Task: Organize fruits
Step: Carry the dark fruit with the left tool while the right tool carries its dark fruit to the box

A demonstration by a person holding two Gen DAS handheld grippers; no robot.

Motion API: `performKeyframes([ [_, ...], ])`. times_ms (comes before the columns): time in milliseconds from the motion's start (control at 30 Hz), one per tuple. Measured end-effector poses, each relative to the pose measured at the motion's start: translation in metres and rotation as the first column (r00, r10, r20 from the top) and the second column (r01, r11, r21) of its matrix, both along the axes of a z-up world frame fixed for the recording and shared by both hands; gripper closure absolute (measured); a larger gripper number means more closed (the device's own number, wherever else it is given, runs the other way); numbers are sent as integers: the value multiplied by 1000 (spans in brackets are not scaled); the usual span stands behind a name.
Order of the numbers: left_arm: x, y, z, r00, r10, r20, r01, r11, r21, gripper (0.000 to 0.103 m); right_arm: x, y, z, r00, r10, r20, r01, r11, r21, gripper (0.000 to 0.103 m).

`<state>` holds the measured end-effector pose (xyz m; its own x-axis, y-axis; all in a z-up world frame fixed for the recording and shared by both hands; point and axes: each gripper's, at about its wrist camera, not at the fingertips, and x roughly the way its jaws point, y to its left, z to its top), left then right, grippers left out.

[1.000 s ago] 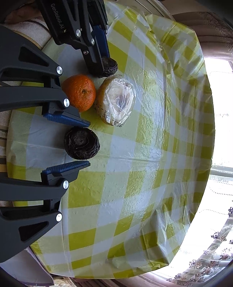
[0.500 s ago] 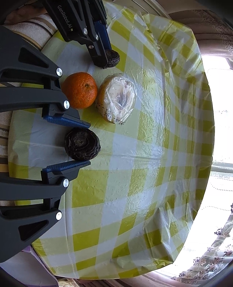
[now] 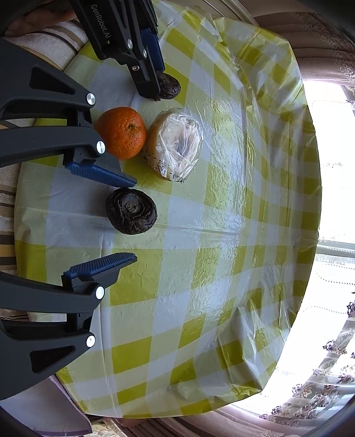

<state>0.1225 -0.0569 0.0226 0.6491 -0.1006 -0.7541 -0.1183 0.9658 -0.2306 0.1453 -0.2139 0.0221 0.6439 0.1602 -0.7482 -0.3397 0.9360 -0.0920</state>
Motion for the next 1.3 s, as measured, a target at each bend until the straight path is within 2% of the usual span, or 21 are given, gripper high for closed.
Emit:
performKeyframes([
  [233, 0, -1, 0, 1000, -1, 3, 1, 1000, 0, 55, 3, -1, -1, 1000, 3, -5, -3, 1000, 16, 54],
  [267, 0, -1, 0, 1000, -1, 4, 1, 1000, 0, 56, 3, 0, -1, 1000, 6, -8, -6, 1000, 15, 57],
  [300, 0, 0, 0, 1000, 1, 2, -1, 1000, 2, 63, 3, 0, -2, 1000, 13, -13, -13, 1000, 21, 70],
  [567, -2, 0, 2, 1000, 9, 11, -9, 1000, 14, 64, -3, -4, 3, 1000, 7, -4, -7, 999, 37, 69],
  [1033, -30, -20, 26, 997, 34, 69, -45, 984, 170, 64, -30, -23, 17, 1000, -21, 16, 20, 998, 66, 69],
  [1300, -48, -42, 36, 997, -7, 80, -10, 978, 209, 64, -50, -38, 26, 999, -36, 28, 34, 996, 83, 69],
])
